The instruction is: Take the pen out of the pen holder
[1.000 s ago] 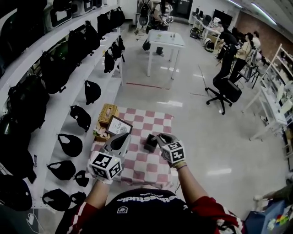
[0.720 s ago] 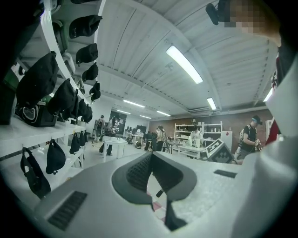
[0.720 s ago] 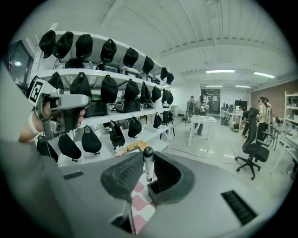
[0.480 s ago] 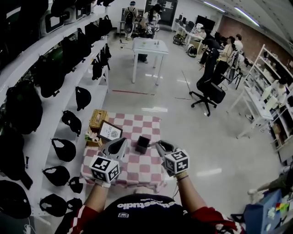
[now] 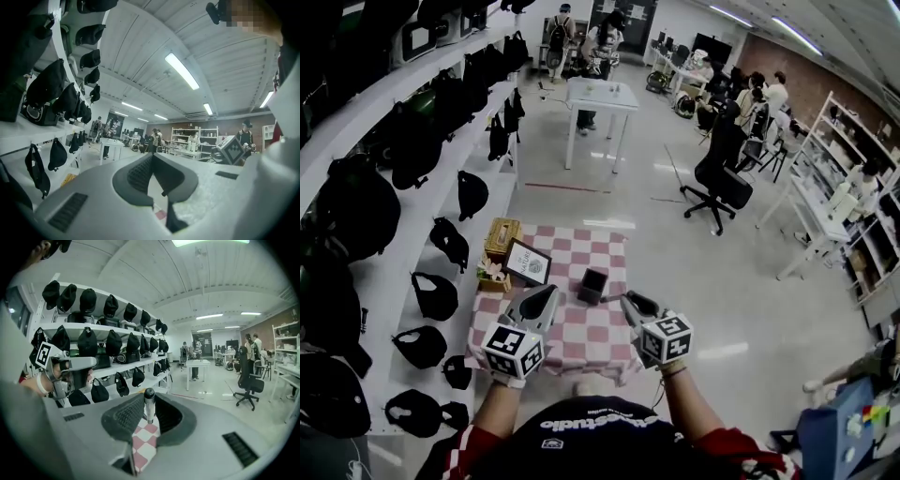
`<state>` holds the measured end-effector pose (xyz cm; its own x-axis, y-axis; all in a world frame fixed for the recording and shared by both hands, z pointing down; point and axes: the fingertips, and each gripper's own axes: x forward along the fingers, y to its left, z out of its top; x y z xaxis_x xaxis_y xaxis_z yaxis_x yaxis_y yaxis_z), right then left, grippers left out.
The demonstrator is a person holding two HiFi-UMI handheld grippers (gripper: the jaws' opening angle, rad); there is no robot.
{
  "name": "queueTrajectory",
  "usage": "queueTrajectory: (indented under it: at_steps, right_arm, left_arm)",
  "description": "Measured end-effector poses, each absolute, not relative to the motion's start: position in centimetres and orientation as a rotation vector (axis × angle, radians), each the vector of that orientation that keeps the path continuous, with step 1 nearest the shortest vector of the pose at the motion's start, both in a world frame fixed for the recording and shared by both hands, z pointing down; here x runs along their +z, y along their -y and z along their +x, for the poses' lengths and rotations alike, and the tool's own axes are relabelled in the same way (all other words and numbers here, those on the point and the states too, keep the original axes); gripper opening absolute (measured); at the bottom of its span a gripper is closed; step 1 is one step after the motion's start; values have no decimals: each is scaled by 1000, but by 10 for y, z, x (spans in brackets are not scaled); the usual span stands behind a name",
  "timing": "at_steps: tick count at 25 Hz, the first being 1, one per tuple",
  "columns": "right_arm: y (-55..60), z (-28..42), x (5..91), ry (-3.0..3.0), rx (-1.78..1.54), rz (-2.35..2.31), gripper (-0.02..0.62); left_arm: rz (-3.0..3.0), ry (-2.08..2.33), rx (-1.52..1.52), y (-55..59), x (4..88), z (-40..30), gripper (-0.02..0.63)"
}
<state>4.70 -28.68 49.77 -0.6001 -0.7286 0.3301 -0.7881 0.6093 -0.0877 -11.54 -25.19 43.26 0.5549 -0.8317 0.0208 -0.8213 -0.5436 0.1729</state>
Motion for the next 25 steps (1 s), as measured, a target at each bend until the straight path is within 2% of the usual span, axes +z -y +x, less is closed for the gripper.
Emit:
queueTrajectory:
  at_steps: [10,25]
  right_arm:
    - [226,35,479,2603,253,1268,72]
    - [194,53,459,2593,162,1371,71]
  left_arm:
    - [2657,1389,-58,201,436,-123,5]
    - [2686,1366,-70,177,427,-115,6]
